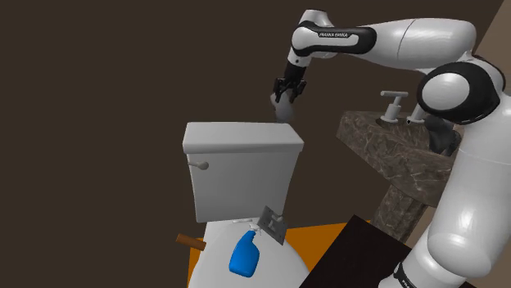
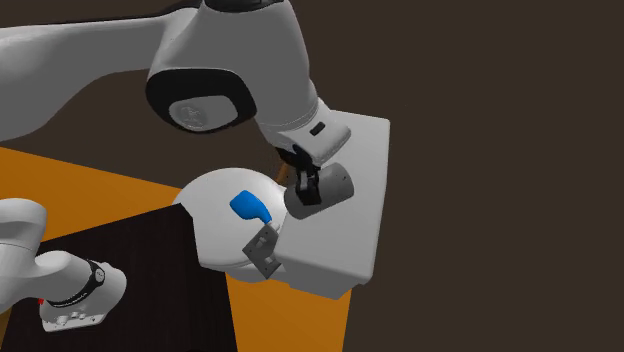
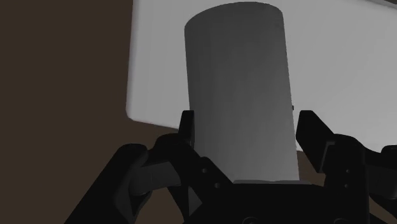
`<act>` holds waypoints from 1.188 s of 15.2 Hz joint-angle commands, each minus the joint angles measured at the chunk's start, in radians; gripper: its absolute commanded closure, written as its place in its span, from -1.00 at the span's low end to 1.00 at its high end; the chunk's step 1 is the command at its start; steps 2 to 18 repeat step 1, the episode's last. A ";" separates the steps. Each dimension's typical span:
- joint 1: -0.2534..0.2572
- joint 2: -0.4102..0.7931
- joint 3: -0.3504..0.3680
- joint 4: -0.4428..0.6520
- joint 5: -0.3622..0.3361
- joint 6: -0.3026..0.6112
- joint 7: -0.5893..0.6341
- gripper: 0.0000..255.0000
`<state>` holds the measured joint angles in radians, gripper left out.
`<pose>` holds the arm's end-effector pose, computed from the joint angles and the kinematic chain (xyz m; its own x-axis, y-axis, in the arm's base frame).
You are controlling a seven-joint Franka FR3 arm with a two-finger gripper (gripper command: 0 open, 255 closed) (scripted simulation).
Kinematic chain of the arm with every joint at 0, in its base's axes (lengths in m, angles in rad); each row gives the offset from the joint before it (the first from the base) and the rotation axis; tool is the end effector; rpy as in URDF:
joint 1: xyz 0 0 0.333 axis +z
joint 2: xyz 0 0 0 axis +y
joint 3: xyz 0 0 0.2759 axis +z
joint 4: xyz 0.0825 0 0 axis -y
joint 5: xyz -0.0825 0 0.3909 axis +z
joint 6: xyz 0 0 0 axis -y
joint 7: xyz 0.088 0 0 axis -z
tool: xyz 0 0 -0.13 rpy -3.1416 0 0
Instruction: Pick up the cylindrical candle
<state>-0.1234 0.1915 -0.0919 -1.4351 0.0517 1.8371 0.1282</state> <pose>0.6288 -0.1273 0.5405 0.9181 -0.3400 0.2035 -0.3348 -0.9403 -0.0607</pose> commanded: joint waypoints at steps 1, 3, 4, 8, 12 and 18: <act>-0.001 0.002 0.000 0.012 0.000 -0.009 -0.001 1.00; -0.001 0.002 0.000 0.012 0.000 -0.009 -0.001 1.00; -0.001 0.002 0.000 0.012 0.000 -0.009 -0.001 1.00; -0.001 0.002 0.000 0.012 0.000 -0.009 -0.001 1.00; -0.001 0.002 0.000 0.012 0.000 -0.009 -0.001 1.00; -0.001 0.002 0.000 0.012 0.000 -0.009 -0.001 1.00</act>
